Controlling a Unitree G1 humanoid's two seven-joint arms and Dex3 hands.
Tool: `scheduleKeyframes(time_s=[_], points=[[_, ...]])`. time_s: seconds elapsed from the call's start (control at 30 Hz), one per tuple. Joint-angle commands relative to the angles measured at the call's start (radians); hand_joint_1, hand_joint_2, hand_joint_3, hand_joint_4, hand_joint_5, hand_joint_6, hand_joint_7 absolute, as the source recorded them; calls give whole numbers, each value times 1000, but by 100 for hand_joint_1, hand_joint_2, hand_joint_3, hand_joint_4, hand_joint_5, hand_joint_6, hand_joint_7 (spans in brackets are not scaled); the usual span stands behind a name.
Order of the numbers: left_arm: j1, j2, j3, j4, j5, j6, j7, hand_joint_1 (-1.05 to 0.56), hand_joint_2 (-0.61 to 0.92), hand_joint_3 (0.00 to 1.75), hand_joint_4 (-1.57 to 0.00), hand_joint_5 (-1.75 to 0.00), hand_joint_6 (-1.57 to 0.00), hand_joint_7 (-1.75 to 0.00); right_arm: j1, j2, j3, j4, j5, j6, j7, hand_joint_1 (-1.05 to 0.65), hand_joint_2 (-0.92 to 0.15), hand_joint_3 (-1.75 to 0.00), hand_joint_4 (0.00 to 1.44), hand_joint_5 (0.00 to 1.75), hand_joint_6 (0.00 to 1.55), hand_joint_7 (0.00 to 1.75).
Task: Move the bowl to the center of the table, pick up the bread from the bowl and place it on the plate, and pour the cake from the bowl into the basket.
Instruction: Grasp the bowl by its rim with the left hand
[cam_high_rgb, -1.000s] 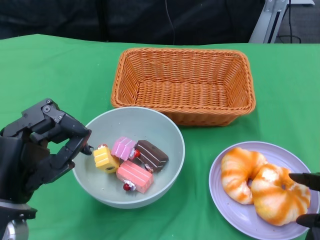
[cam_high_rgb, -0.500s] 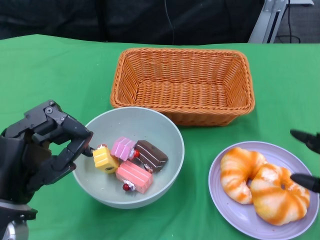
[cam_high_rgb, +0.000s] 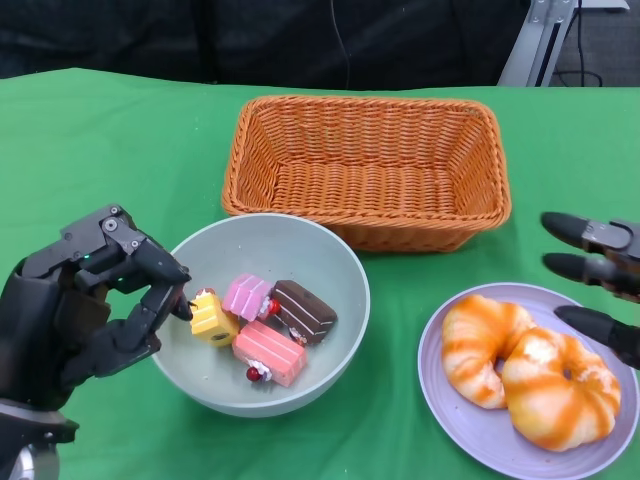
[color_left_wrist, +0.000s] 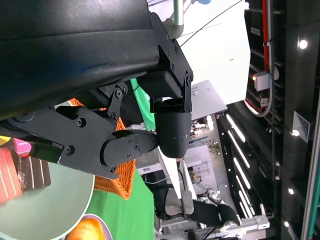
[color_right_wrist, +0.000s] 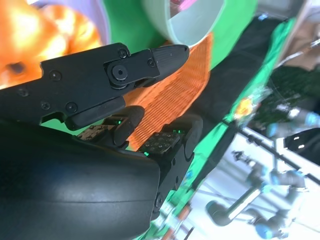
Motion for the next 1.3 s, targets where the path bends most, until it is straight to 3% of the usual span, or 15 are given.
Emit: scheduleKeyframes(time_s=[0.03, 0.37, 0.43, 0.47, 0.5, 0.6, 0.67, 0.77, 0.8, 0.87, 0.9, 0.93, 1.03, 1.17, 1.3], points=[[15, 18, -3, 1, 8, -9, -8, -10, 67, 91, -73, -161, -72, -136, -30, 21, 18, -23, 17, 9, 17, -51, -92, -9, 79, 13, 67, 3], [35, 22, -25, -20, 21, 2, 1, -10, 66, 91, -73, -162, -72, -135, -85, 91, 86, -46, 77, 51, 77, -44, -92, -7, 93, 23, 80, 9], [39, 20, -26, -22, 25, -1, 3, -9, 66, 91, -73, -162, -73, -134, -84, 112, 93, -50, 99, 56, 82, -41, -92, -6, 77, 64, 82, 17], [40, 20, -26, -22, 26, -1, 3, -9, 66, 91, -73, -162, -73, -134, -83, 123, 96, -53, 112, 60, 84, -38, -92, -4, 70, 85, 81, 29], [40, 21, -27, -20, 26, -3, 0, -9, 65, 93, -73, -162, -73, -134, -80, 133, 99, -58, 122, 63, 86, -35, -92, -3, 64, 105, 73, 55], [38, 35, -25, -11, 33, -19, -15, -10, 65, 93, -72, -161, -71, -134, -67, 162, 107, -71, 140, 61, 84, -27, -92, -2, 64, 128, 66, 94], [26, 63, -18, 1, 44, -53, -37, -10, 67, 88, -71, -161, -70, -134, -58, 174, 113, -79, 142, 62, 80, -24, -91, -2, 65, 134, 65, 103], [1, 129, 1, 14, 59, -111, -82, -18, 74, 58, -67, -142, -71, -108, -47, 188, 122, -88, 133, 67, 75, -18, -91, -10, 67, 141, 66, 114], [-2, 152, 6, 11, 56, -120, -97, -23, 74, 51, -65, -131, -73, -91, -46, 192, 123, -88, 131, 67, 75, -19, -88, -17, 66, 143, 65, 118], [-8, 213, 15, 4, 49, -134, -143, -30, 79, 37, -60, -114, -79, -59, -47, 199, 125, -85, 133, 70, 75, -20, -63, -65, 66, 145, 63, 125], [-6, 250, 22, -1, 59, -142, -163, -32, 83, 29, -59, -107, -80, -48, -49, 201, 126, -84, 135, 72, 77, -20, -57, -77, 67, 146, 63, 126], [-5, 275, 26, -3, 67, -148, -175, -35, 87, 18, -59, -92, -82, -32, -50, 203, 127, -83, 136, 73, 77, -22, -53, -84, 67, 146, 63, 127], [6, 383, 47, -21, 120, -176, -219, -40, 92, 7, -62, -56, -81, -8, -50, 209, 126, -81, 140, 82, 78, -26, -51, -87, 67, 149, 63, 128], [22, 464, 56, -34, 174, -235, -241, -47, 92, 4, -68, -20, -75, -1, -55, 216, 124, -79, 145, 90, 80, -27, -52, -87, 67, 151, 62, 131], [19, 495, 30, -7, 212, -351, -252, -50, 91, 1, -73, -10, -75, 0, -55, 228, 119, -89, 158, 121, 66, -26, -53, -84, 66, 153, 61, 131]])
